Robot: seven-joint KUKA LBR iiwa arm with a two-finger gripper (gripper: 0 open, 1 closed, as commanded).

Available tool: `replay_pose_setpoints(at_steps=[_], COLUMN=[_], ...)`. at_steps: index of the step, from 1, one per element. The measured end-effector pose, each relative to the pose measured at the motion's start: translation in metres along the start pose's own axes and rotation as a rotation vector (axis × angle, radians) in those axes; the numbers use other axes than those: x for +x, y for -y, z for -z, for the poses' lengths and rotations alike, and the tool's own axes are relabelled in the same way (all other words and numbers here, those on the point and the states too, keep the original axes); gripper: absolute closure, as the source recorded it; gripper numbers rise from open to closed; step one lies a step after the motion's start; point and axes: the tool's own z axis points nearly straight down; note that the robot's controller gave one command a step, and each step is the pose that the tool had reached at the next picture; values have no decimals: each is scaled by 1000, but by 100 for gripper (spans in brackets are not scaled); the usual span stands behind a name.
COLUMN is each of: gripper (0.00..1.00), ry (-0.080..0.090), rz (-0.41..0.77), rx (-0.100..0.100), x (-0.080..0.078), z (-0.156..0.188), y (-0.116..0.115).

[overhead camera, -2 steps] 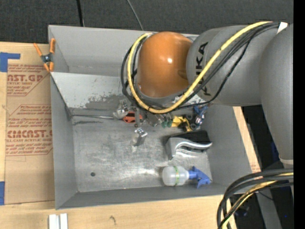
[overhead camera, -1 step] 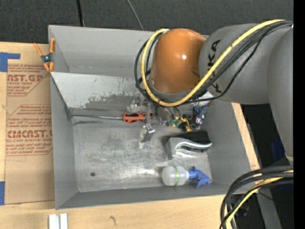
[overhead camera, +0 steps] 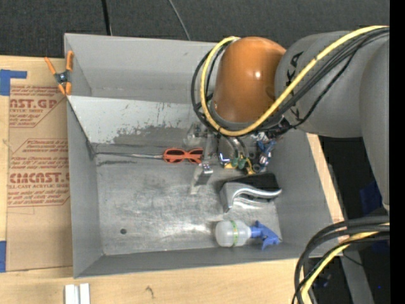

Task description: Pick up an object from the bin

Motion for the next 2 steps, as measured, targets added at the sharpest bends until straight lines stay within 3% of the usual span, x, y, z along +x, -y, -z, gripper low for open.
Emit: replay_pose_setpoints(at_steps=[1,2], gripper=[0,0], ry=[1,2], rz=[-8,-123], rx=[-1,-1], x=[-8,3], z=[-3,-41], y=[15,43])
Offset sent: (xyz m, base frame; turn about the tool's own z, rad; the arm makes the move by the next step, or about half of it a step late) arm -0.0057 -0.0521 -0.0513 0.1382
